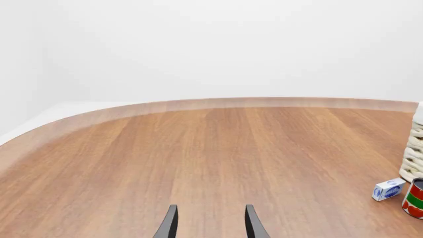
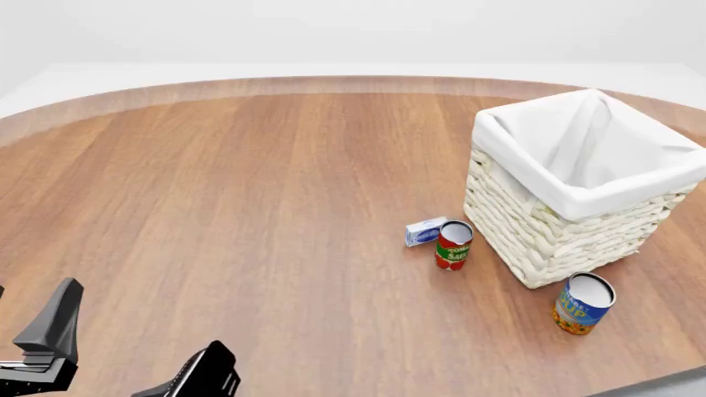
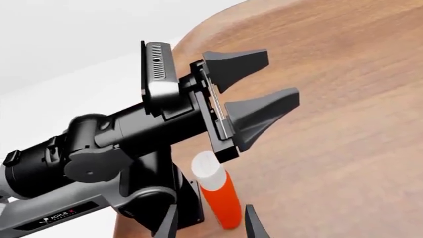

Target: Pick up the ketchup, and put it in the basket.

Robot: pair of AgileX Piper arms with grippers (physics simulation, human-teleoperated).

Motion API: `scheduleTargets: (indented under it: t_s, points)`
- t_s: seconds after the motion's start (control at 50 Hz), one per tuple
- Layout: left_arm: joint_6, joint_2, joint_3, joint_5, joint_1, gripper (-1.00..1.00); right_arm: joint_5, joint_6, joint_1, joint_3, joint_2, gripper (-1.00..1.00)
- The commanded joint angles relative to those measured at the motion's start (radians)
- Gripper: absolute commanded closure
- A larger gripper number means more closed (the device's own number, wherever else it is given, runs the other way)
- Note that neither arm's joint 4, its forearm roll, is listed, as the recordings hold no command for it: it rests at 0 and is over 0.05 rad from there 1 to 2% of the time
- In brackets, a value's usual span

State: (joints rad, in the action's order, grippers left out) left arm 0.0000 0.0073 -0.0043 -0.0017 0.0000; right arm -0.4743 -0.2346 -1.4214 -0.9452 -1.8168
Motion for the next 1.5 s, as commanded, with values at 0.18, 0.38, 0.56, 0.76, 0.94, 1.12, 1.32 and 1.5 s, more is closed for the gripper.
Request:
scheduleTargets:
  t_s: [0.18, 0.38, 0.56, 0.76, 0.94, 1.12, 1.32, 1.5]
  points:
    - [0.0, 0.0, 0.0, 0.0, 0.0, -1.0, -0.008, -0.026, -0.009, -0.014, -0.012, -1.0]
    - [0.0, 0.0, 0.0, 0.0, 0.0, -1.0, -0.018, -0.042, -0.01, -0.022, -0.026, -1.0]
    - [0.0, 0.0, 0.0, 0.0, 0.0, -1.0, -0.018, -0.054, -0.012, -0.039, -0.041, -1.0]
    - [0.0, 0.0, 0.0, 0.0, 0.0, -1.0, -0.025, -0.07, -0.016, -0.046, -0.06, -1.0]
    - [0.0, 0.0, 0.0, 0.0, 0.0, -1.0, -0.019, -0.078, -0.016, -0.064, -0.079, -1.0]
    - [0.0, 0.0, 0.0, 0.0, 0.0, -1.0, 0.001, -0.074, -0.02, -0.093, -0.088, -1.0]
    - [0.0, 0.0, 0.0, 0.0, 0.0, -1.0, -0.007, -0.085, -0.022, -0.115, -0.12, -1.0]
    - [0.0, 0.0, 0.0, 0.0, 0.0, -1.0, -0.001, -0.085, -0.02, -0.139, -0.143, -1.0]
